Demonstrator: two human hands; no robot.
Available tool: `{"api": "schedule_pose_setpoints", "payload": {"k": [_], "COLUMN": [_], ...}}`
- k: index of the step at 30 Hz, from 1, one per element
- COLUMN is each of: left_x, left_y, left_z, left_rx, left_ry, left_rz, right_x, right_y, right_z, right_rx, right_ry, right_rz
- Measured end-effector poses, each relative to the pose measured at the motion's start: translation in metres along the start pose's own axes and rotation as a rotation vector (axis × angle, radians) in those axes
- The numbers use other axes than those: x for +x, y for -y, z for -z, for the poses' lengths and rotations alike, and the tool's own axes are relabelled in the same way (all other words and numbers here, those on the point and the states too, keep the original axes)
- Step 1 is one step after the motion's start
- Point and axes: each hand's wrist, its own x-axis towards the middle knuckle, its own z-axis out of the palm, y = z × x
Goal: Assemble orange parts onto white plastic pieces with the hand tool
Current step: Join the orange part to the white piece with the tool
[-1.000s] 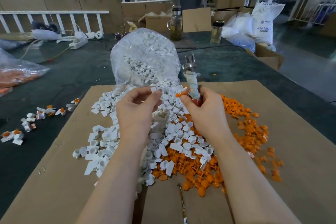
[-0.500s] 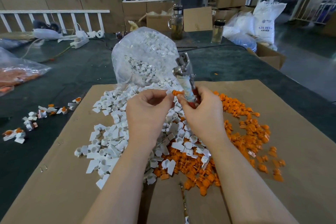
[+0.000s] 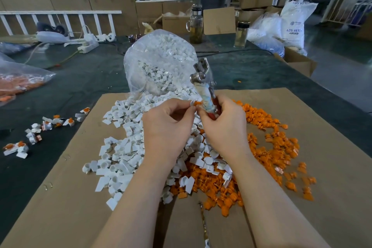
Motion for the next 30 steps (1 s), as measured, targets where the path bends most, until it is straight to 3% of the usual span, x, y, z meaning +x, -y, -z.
{"api": "schedule_pose_setpoints", "payload": {"k": [12,19,30], "left_x": [0.002,0.01,0.015], "left_y": [0.004,0.01,0.009], "left_z": [-0.002,0.004,0.011], "left_rx": [-0.003,-0.282,-0.491], "left_ry": [-0.036,-0.054,-0.094], "left_rz": [0.055,0.238,0.25], "right_x": [0.006,0.008,0.008], "right_y": [-0.001,-0.002,-0.001], "right_z": [0.006,0.016,0.024], "right_rx": [0.129,0.223,0.159], "right_ry": [0.223,0.321,0.572], "right_rz": [-0.088,-0.196,-0.183]}}
